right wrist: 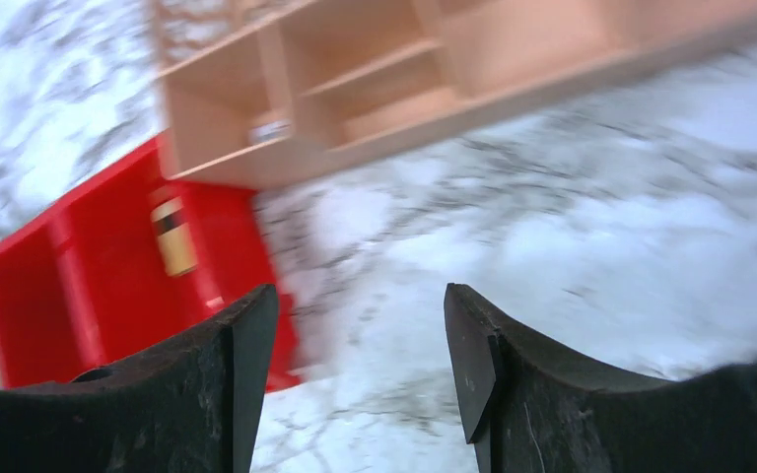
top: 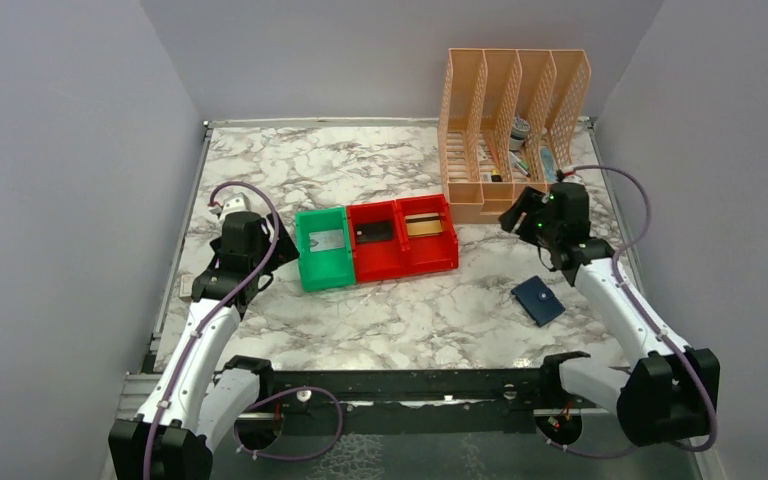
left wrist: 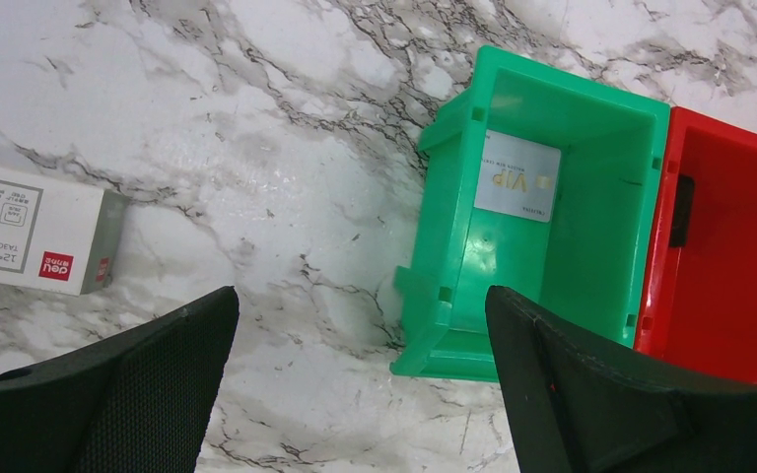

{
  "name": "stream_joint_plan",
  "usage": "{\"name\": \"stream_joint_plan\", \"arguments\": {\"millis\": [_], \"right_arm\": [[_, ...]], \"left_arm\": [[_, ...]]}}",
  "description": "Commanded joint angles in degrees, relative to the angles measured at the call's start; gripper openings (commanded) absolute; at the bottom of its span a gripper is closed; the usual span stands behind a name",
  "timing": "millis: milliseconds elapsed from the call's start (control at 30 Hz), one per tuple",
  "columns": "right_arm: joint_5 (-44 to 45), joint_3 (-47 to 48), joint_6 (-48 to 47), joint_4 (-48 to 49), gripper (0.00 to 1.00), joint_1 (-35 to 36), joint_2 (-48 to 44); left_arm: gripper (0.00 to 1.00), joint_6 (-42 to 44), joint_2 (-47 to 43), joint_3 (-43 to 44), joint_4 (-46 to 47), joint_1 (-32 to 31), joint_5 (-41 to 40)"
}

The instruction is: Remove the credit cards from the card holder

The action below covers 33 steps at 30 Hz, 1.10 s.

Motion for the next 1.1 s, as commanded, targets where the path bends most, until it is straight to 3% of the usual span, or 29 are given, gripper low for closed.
{"name": "stream_joint_plan", "arguments": {"millis": [0, 133, 367, 600, 700, 867, 967, 1067], "right_arm": [[-4.3, -2.2, 1.9, -9.6, 0.63, -10.8, 0.5], [-1.8, -2.4, 3.9, -12.4, 0.63, -16.6, 5.1], [9.8, -5.3, 10.3, -15.6, 0.62, -16.8, 8.0], [15.0, -7.5, 17.2, -22.0, 0.64, -16.8, 8.0], [12.1, -8.9, 18.7, -23.9, 0.64, -16.8, 8.2], [-1.8, -16.7, 20.7, -22.0, 0.63, -16.1, 4.7], [-7.8, -20.5, 23.5, -19.9, 0.62, -11.8, 0.8], [-7.9, -20.7, 25.4, -19.6, 0.62, -4.1, -0.6]], "left_arm": [[0.99, 0.5, -1.3, -0.4, 1.2, 0.3, 2.0], [0.99, 0.9, -0.9, -0.2, 1.4, 0.3, 3.1], [0.99, 1.0, -0.7, -0.2, 1.4, 0.3, 3.8], [0.99, 1.0, -0.4, -0.2, 1.5, 0.3, 4.1], [0.99, 1.1, -0.5, -0.2, 1.5, 0.3, 4.1], [0.99, 1.0, -1.0, -0.3, 1.5, 0.3, 4.0], [0.99, 1.0, -0.9, -0.3, 1.6, 0.3, 4.3], [0.99, 1.0, -0.7, -0.3, 1.7, 0.3, 4.8]]}}
